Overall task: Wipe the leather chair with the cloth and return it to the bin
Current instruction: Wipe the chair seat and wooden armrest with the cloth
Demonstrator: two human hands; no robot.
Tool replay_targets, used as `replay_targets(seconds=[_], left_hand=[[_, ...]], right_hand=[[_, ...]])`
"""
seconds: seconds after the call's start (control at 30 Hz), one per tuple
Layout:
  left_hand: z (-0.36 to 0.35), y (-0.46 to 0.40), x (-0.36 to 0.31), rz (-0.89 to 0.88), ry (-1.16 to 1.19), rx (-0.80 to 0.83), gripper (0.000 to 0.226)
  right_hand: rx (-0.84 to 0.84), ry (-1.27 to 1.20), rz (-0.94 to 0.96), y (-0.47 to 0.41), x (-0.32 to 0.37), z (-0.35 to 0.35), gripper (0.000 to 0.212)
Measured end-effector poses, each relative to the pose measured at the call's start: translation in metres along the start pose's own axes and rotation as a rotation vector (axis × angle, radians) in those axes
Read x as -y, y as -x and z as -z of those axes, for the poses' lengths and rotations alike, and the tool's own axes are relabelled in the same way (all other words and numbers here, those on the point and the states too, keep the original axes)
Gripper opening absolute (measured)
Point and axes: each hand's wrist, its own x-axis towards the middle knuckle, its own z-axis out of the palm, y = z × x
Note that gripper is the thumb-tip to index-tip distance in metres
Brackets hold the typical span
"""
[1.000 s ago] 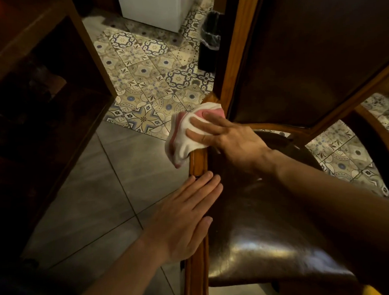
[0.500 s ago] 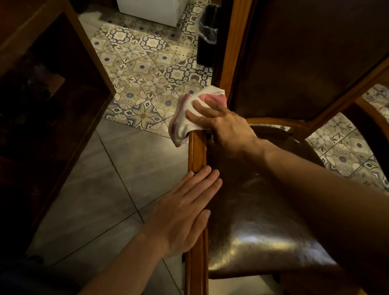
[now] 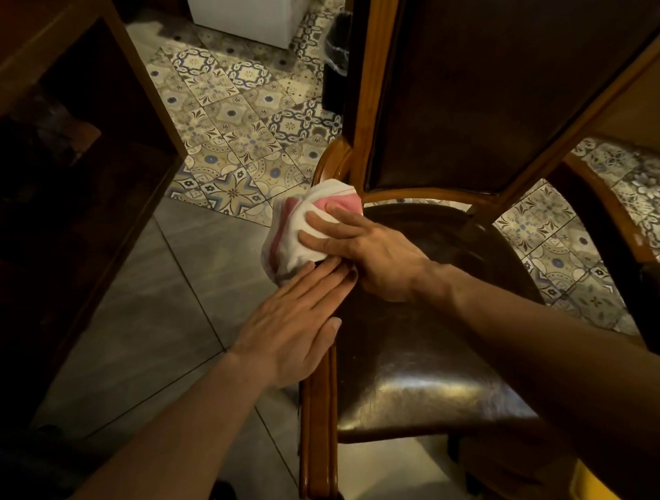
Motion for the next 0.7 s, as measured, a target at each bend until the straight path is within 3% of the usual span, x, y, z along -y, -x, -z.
replay_targets(seconds=[0.5, 0.6, 0.7], left_hand=[[0.005, 0.010, -0.020, 0.028, -0.069, -0.045, 0.054], [0.009, 0.015, -0.025, 0.026, -0.079, -0.142, 0.048], [0.019, 0.021, -0.018, 0.149, 0.010, -0.268, 0.043]], right_hand=[[-0.050, -0.165, -0.072, 0.018, 0.018, -0.005, 0.080], [-0.083, -0.219, -0.105, 0.022, 0.022, -0.006, 0.078], [-0.095, -0.267, -0.187, 0.028, 0.029, -0.007, 0.086]])
